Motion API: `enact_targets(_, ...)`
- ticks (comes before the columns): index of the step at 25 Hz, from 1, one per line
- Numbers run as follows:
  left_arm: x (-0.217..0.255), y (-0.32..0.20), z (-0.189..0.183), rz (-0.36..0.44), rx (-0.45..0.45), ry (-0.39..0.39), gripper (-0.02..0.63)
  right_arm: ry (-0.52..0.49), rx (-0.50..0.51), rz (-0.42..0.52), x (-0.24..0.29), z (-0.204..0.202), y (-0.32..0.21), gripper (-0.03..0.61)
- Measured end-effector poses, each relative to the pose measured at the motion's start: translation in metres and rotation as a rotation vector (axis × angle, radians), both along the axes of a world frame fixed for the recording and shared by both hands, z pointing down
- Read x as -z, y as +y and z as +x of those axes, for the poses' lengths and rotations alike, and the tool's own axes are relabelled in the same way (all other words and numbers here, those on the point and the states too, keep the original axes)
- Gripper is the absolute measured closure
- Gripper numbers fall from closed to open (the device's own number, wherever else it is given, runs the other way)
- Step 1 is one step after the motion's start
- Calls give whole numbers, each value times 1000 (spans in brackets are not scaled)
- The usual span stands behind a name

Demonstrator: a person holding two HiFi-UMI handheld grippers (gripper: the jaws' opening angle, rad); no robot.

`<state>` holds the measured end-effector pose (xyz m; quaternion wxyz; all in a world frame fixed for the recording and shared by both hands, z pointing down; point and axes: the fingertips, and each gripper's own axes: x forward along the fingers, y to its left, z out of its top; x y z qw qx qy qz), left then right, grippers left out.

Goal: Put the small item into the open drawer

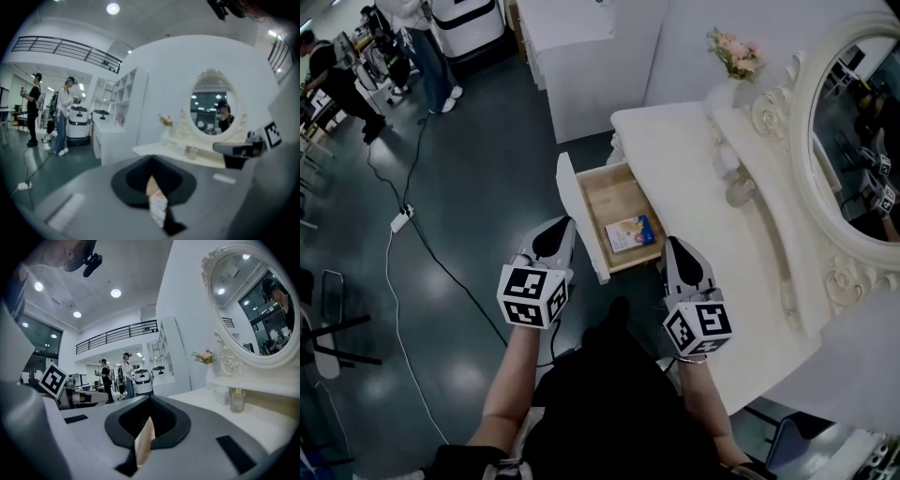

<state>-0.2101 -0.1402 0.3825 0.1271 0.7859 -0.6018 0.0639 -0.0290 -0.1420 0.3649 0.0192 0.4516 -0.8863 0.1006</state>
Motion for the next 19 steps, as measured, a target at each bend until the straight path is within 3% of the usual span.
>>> enact_targets(7, 5, 14, -8, 18, 16, 41, 606, -2, 10, 14, 3, -5, 10, 578)
enact_targets(19, 9, 25, -15, 28, 3, 46, 606, 3, 12, 29, 6, -13, 20, 578)
